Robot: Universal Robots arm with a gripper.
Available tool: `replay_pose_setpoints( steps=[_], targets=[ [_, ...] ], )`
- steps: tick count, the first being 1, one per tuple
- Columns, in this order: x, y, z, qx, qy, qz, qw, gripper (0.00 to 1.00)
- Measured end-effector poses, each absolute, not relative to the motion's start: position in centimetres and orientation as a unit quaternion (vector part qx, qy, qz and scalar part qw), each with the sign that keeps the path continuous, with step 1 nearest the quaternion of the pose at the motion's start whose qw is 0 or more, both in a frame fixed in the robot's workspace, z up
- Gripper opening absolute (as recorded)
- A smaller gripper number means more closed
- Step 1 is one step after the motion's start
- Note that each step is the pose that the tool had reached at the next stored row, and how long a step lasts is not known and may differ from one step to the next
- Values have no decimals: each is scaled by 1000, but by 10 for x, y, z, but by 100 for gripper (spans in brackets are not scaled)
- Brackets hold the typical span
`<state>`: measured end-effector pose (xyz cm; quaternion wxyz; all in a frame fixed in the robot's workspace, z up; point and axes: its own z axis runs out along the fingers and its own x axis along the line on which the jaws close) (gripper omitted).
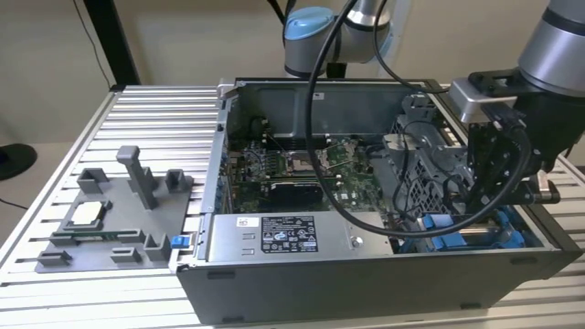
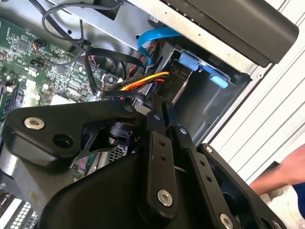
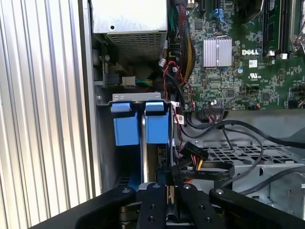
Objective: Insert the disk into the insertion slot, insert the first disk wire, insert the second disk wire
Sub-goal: 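Insert the second disk wire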
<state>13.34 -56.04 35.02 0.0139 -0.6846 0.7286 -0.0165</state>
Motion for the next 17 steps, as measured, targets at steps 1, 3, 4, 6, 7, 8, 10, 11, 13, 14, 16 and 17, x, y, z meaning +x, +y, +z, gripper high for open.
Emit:
replay_pose_setpoints(
  steps=[1,3,4,6,7,8,10,11,13,14,16,17],
  targets=[
    [133,-560,350,-685,728,-17,14,0],
    [133,-560,349,-686,728,-17,14,0],
    [133,-560,348,-686,727,-16,14,0],
    [133,-560,347,-687,726,-17,14,0],
    [133,-560,347,-688,726,-17,14,0],
    [133,-560,347,-688,725,-17,14,0],
    [133,-560,346,-689,724,-17,15,0],
    [133,-560,346,-690,723,-17,15,0],
    [133,-560,346,-692,721,-18,15,0],
    [133,-560,345,-693,720,-18,16,0],
    [133,-560,345,-696,718,-18,16,0],
    [133,-560,345,-697,716,-18,16,0]
  ],
)
